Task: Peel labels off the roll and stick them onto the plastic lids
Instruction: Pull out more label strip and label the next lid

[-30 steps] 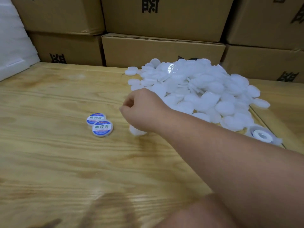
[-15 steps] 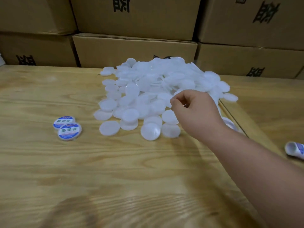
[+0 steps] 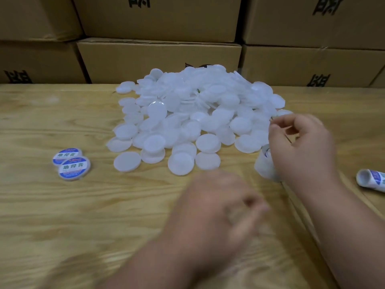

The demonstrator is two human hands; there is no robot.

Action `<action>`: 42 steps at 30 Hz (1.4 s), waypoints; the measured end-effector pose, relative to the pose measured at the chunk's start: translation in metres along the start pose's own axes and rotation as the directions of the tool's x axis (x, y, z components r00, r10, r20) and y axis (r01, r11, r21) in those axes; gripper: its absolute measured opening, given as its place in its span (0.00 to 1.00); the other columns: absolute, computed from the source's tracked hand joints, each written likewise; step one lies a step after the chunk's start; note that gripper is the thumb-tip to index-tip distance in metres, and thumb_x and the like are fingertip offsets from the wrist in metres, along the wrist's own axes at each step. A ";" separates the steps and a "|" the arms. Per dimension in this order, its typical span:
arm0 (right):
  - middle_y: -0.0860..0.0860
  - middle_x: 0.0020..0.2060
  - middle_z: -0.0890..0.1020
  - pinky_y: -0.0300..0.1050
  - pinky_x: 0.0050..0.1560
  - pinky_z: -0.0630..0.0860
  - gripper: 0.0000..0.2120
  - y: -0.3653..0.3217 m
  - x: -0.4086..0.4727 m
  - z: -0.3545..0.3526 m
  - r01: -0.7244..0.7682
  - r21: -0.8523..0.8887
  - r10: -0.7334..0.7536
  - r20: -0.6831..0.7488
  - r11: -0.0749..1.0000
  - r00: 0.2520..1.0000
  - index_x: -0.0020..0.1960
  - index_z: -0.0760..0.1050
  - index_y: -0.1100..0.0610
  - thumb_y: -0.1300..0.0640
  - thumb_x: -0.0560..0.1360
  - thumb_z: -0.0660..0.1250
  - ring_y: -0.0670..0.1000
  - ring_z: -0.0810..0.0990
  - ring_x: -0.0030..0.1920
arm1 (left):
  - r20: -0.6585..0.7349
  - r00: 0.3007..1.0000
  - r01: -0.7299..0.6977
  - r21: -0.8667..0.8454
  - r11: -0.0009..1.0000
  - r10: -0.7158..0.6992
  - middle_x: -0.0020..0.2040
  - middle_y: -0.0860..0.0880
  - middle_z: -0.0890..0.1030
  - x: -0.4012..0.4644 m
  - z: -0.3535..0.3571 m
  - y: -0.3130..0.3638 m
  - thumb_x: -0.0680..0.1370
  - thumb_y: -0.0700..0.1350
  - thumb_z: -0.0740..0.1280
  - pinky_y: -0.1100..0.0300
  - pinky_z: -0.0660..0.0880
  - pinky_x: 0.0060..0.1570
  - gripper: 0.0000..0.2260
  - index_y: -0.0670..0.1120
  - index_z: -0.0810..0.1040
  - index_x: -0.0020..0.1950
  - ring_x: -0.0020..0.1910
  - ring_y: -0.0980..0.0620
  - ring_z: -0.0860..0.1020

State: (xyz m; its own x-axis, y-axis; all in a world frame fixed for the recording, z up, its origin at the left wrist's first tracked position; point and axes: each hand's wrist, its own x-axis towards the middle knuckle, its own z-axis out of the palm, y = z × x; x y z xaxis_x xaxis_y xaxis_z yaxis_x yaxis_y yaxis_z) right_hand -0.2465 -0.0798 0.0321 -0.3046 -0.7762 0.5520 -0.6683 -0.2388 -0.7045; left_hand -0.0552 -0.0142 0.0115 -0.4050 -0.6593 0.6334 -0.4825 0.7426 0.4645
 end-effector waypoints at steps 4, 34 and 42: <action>0.44 0.52 0.76 0.47 0.55 0.69 0.08 0.018 -0.014 -0.003 -0.038 -0.079 0.042 0.047 0.996 0.998 0.53 0.79 0.45 0.48 0.75 0.67 0.54 0.75 0.60 | -0.253 0.891 0.422 0.150 0.894 -0.378 0.57 0.58 0.75 0.011 -0.028 -0.052 0.74 0.51 0.74 0.64 0.64 0.57 0.13 0.57 0.81 0.59 0.58 0.52 0.73; 0.24 0.52 0.75 0.32 0.44 0.69 0.25 0.022 -0.020 -0.009 -0.161 -0.032 0.160 0.401 0.986 0.902 0.62 0.69 0.32 0.49 0.71 0.75 0.26 0.74 0.52 | -0.094 0.761 0.500 -0.547 0.672 -0.642 0.52 0.60 0.85 0.013 -0.005 -0.056 0.70 0.47 0.70 0.61 0.74 0.47 0.05 0.54 0.76 0.36 0.52 0.61 0.83; 0.29 0.58 0.75 0.24 0.43 0.71 0.30 0.019 -0.018 -0.016 -0.122 0.016 0.103 0.431 0.992 0.896 0.68 0.68 0.35 0.50 0.67 0.66 0.24 0.71 0.56 | -0.007 0.822 0.476 -0.539 0.695 -0.569 0.46 0.53 0.87 0.015 0.004 -0.043 0.73 0.43 0.62 0.40 0.82 0.46 0.12 0.61 0.67 0.46 0.44 0.52 0.86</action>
State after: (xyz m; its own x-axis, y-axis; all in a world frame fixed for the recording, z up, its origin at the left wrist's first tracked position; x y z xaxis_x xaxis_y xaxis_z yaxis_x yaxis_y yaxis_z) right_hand -0.2651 -0.0612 0.0163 -0.0492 -0.9721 0.2295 -0.6154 -0.1514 -0.7736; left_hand -0.0435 -0.0570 -0.0016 -0.0524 -0.9640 0.2608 -0.1099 0.2652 0.9579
